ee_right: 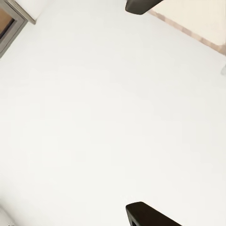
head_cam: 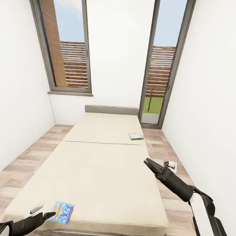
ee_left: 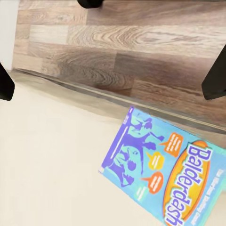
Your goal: Put all the toys in the child's room - the three board games (two on the bed and one on the table), the two jigsaw puzzles on the table, and the tennis ball on the table - inside the toy box on the table in the child's room.
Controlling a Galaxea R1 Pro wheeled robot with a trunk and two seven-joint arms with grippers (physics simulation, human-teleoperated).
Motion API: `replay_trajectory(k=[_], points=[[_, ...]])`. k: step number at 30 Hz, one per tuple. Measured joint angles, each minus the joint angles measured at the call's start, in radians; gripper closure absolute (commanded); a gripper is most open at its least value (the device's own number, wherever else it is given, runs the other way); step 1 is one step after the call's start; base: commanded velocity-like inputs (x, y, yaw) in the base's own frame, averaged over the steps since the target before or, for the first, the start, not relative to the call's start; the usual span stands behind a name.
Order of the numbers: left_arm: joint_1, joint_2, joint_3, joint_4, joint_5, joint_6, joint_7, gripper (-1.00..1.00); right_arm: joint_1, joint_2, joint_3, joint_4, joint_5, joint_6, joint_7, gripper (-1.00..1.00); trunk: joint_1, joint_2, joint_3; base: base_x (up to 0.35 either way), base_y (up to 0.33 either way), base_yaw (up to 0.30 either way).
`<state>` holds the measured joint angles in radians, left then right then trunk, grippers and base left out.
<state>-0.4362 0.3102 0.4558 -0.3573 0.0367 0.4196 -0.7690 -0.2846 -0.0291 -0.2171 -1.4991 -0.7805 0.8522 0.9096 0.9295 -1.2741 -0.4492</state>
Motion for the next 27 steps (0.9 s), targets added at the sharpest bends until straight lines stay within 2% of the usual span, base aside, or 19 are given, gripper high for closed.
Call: replay_trajectory(k=[27], points=[[0.0, 0.0, -0.001, 0.0, 0.001, -0.009, 0.003, -1.0, 0.0, 0.001, 0.0, 0.003, 0.001, -0.003, 0.0, -1.0, 0.103, -0.189, -0.085, -0.011, 0.0, 0.0]])
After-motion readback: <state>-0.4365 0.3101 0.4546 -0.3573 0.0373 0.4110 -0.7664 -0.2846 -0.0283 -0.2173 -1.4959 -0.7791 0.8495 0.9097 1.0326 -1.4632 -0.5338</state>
